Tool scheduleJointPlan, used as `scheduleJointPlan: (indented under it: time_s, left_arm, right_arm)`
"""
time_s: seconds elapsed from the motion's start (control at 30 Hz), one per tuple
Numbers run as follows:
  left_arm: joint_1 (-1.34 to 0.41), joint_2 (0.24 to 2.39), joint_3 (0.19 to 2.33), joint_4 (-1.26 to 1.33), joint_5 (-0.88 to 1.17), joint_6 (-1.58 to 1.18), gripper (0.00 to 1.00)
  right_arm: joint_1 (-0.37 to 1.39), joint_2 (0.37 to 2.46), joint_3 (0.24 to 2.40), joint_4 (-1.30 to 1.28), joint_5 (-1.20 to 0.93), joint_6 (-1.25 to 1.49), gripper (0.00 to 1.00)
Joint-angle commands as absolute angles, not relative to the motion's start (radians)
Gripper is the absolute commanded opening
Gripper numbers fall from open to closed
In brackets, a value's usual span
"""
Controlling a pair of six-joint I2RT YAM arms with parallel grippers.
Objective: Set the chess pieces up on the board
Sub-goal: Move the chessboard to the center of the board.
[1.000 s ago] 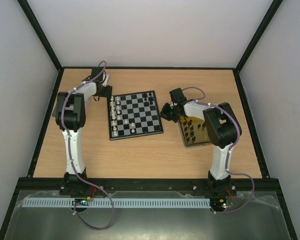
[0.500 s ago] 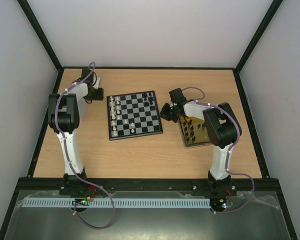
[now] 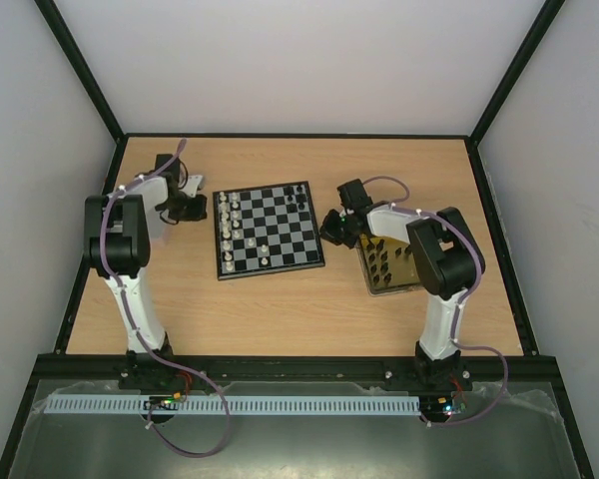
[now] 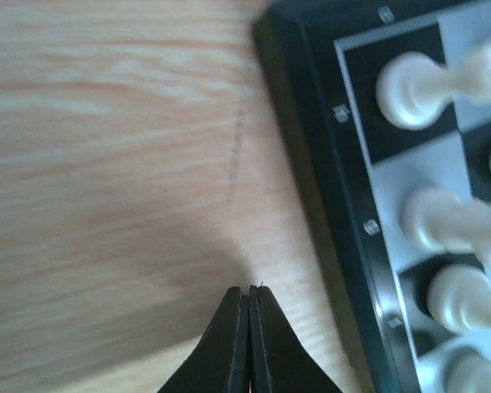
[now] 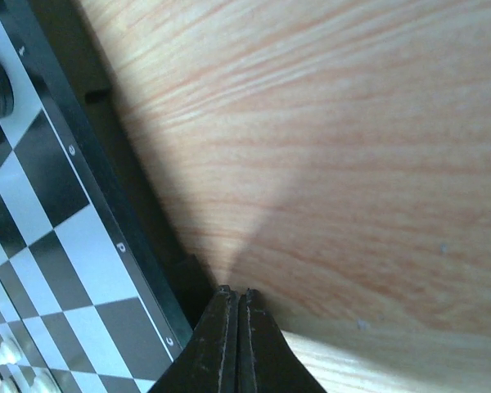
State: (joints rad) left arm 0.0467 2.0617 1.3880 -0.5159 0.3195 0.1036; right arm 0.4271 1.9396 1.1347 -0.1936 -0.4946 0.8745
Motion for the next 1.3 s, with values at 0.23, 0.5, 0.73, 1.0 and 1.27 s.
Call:
scheduleJointPlan:
  time_s: [0.23,0.5,0.73,1.0,1.27]
  left_arm:
    - [0.039,2.080,1.284,-0.695,0.439,0.179,0.02]
    - [0.025,2.037,1.221,-0.695,0.455,0.197,0.02]
    - [0.007,1.990,1.169,-0.702,0.445,0.212,0.02]
    - [0.000,1.935,1.105,-0.711,0.422,0.232,0.02]
    - [-0.013,1.863,1.041,-0.726,0.401,0.249,0.02]
  right_arm:
    - [0.470,1.890,1.060,-0.215,-0.484,0.871,0.02]
    - [0.505,1.865,1.053,-0.223,-0.471,0.870,0.02]
    - [0.542,1.842,1.033,-0.221,-0.461,0.878,0.02]
    - [0.563,1.797,0.987,-0.224,-0.450,0.883,0.02]
    - [0.594,1.729,0.913,-0.206,-0.442,0.900,0.02]
